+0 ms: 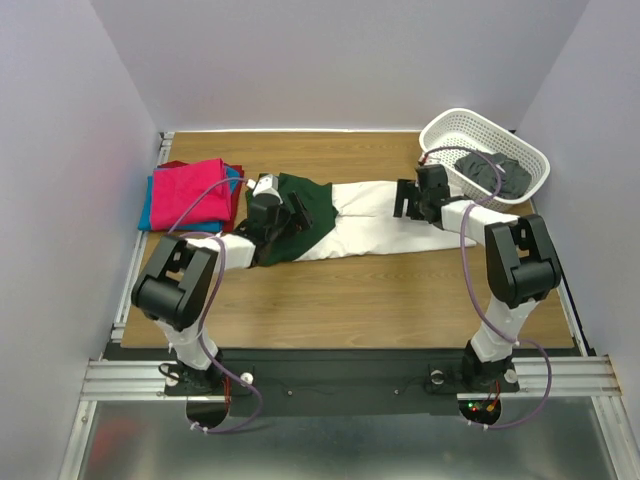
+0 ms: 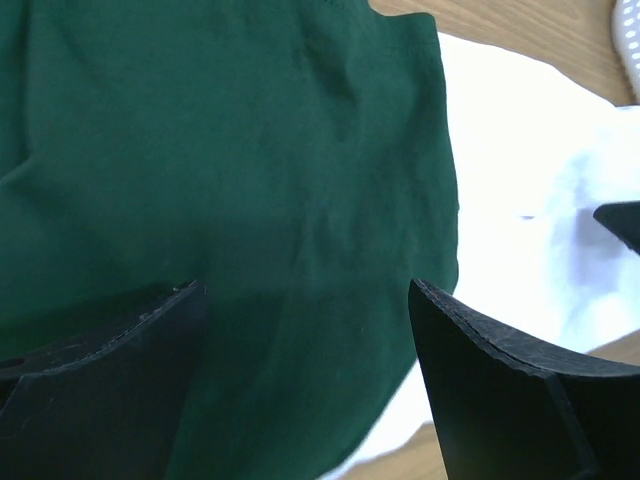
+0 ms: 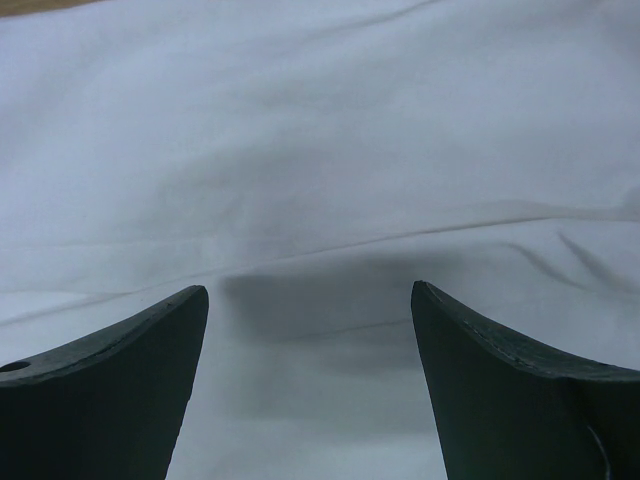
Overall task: Fold and stack the t-shirts
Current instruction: Fold the tshirt
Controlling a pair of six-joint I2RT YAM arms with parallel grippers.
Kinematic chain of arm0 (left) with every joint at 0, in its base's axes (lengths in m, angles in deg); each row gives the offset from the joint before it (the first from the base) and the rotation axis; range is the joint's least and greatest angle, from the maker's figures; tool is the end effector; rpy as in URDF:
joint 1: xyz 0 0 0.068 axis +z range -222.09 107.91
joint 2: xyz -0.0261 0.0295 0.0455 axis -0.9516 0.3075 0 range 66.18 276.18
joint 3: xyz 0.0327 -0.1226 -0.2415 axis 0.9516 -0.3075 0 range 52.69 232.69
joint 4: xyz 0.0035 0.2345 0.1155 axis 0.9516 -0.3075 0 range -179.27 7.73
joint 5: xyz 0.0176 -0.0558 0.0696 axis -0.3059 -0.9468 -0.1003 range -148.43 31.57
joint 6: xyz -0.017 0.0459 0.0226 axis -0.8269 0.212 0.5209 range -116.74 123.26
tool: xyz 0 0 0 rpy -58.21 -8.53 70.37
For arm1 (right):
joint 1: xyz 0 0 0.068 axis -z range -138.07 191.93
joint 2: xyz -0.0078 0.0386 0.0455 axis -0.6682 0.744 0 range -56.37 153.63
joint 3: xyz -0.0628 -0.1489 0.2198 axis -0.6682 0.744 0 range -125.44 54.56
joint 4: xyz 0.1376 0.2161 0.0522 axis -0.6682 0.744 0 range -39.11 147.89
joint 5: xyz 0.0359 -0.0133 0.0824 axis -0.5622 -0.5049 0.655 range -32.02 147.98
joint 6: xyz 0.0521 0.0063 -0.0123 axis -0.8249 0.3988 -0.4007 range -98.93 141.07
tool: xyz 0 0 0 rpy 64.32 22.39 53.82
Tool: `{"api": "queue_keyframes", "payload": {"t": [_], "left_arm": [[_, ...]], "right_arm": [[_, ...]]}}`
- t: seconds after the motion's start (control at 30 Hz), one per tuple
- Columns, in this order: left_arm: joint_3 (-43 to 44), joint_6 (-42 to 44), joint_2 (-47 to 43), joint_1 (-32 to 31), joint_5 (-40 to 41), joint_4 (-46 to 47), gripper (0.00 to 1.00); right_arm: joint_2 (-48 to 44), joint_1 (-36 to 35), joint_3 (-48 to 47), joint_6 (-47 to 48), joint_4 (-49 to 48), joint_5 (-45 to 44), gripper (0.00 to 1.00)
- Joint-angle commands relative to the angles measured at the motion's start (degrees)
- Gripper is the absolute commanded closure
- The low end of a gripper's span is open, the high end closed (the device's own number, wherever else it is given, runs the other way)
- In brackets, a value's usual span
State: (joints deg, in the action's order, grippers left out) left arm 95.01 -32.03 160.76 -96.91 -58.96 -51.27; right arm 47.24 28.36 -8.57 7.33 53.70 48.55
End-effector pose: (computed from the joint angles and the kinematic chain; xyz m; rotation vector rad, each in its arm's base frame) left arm 0.3090 -0.1433 0.1798 -0.1768 2.0000 -0.6958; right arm 0.3773 0.0851 0.1819 0.0858 2.3126 0.0503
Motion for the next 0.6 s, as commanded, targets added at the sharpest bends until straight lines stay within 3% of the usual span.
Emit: {"api": "queue_keyframes", "payload": {"t": [0.0, 0.33, 0.57], "left_arm": [[5.1, 0.4, 4.8, 0.3, -2.0, -0.9, 0.06], [13.0, 2.9, 13.2, 2.4, -3.3, -4.5, 0.06], [20.4, 5.1, 17.6, 4.6, -7.3, -6.9, 0.07]], "right_arm": [[1.7, 0.0, 0.3, -1.2, -2.3, -0.1, 0.12], [3.6, 0.1, 2.0, -5.8, 0.3, 7.4, 0.12], [1.8, -0.3, 8.6, -8.8, 1.6, 13.1, 0.13]]}}
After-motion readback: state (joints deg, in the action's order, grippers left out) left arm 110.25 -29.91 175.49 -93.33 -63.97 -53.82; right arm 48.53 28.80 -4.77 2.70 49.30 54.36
